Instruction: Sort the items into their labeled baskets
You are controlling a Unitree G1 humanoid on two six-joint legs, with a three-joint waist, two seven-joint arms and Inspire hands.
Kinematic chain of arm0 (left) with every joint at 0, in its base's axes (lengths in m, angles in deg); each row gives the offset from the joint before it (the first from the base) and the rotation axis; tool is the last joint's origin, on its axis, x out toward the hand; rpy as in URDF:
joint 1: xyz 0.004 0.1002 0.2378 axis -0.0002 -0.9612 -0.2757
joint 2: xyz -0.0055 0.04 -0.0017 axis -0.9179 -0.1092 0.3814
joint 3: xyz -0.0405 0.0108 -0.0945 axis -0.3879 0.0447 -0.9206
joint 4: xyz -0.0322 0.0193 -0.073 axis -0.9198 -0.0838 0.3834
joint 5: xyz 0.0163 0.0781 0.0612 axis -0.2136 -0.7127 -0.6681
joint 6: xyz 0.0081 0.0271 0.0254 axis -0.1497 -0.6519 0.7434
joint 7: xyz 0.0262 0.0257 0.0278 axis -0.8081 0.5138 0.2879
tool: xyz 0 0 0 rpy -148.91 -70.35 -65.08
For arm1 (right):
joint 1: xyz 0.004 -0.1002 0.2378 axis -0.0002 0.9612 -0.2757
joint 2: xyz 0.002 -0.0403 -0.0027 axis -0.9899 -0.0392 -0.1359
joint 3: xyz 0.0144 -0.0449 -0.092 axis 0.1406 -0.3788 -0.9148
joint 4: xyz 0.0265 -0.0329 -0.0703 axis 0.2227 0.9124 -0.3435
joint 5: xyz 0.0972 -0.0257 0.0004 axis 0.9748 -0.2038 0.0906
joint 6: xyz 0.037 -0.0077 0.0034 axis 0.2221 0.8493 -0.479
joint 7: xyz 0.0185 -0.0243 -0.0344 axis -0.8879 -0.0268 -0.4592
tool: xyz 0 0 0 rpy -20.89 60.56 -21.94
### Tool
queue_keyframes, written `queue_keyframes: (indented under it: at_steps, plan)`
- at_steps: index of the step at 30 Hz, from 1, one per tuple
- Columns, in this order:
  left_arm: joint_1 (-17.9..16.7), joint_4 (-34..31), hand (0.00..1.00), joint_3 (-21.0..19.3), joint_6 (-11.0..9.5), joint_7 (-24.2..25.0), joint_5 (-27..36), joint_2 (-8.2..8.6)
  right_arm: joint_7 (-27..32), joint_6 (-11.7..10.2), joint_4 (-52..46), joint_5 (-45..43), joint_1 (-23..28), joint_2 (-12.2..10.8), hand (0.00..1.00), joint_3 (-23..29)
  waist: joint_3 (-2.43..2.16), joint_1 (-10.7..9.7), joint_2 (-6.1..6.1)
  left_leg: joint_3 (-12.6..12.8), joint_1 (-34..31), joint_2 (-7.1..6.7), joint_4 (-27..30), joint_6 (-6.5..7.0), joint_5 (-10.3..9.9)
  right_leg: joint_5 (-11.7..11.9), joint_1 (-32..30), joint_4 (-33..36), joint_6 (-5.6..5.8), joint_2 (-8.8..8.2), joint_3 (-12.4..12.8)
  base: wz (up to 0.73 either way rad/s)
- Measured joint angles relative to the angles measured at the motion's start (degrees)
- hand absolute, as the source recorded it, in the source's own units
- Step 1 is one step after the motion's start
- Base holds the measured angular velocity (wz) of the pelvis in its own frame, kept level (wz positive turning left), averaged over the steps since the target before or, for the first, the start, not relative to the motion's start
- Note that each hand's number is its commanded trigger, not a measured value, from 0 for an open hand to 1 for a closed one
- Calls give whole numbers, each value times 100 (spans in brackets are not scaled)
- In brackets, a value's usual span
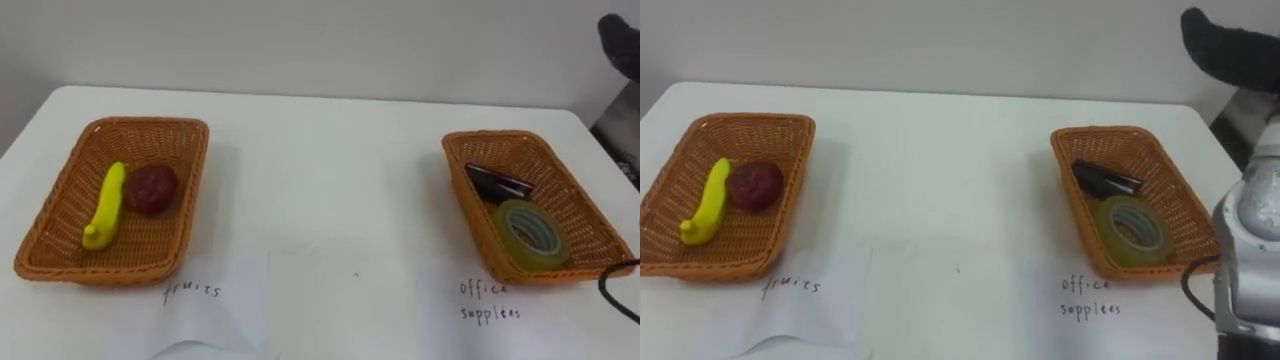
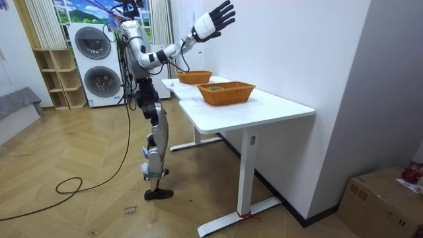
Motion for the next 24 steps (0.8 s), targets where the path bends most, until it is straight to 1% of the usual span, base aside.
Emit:
queue_keyframes:
  at_steps: [2,5,7,10,12,13,15,17,18,20,22,24]
  plan:
    - [1,0,0,-26,-12,0,28,1,47,1,0,80,133,1,0,143,17,-16,-14,39,-7,6,-35,-3,-3,5,-31,4,-9,3,11,-16]
    - [-19,-3,0,-70,-27,-1,97,-12,83,0,-2,236,205,0,0,358,23,-132,-12,118,-7,41,-57,-8,-8,22,-87,7,-35,20,67,-16]
    - [-66,-4,0,-114,-71,-1,143,-22,160,-10,-5,418,359,0,0,554,26,-215,-24,135,-3,48,-55,-16,-13,31,-85,2,-50,30,67,-6]
    - [-123,-4,0,-126,-74,-1,147,-22,333,-10,-5,558,516,0,0,640,32,-318,-15,183,0,55,-52,-30,-23,37,-104,1,-60,44,70,-8]
    - [-122,-25,0,-133,-73,0,147,-22,366,-9,-5,558,665,0,0,760,36,-329,-6,196,-6,66,-51,-34,-26,38,-123,4,-61,46,68,-7]
    - [-120,-45,0,-145,-72,3,138,-21,435,-9,-6,577,746,0,0,810,39,-347,20,194,-7,69,-51,-36,-28,38,-131,4,-62,48,75,-6]
    - [-120,-129,0,-203,-72,10,142,-21,509,-9,-23,662,938,0,0,937,30,-339,36,200,-9,73,-65,-37,-29,34,-185,8,-68,49,122,-7]
    - [-117,-142,0,-288,-71,12,161,-25,612,-10,-20,820,1039,0,0,1014,20,-338,72,270,-12,73,-72,-35,-28,34,-178,9,-70,50,157,-10]
    - [-116,-138,0,-291,-70,12,264,-49,689,-10,-14,995,1106,0,0,1021,20,-348,77,274,-8,71,-73,-35,-29,35,-177,10,-71,49,159,-5]
    - [-97,-137,0,-290,-67,8,373,-71,782,-21,74,1261,1168,-1,0,1022,30,-378,84,286,-6,67,-75,-34,-29,36,-178,8,-73,50,164,0]
    - [-105,-116,0,-290,-67,-18,371,-62,927,-21,303,1535,1214,-5,0,1026,50,-440,76,304,-4,66,-79,-34,-30,38,-179,5,-77,60,197,-3]
    - [-108,-118,0,-290,-68,-115,375,-50,995,-21,414,1798,1310,-18,0,1046,57,-474,84,311,-6,63,-79,-35,-31,38,-179,0,-77,68,212,0]
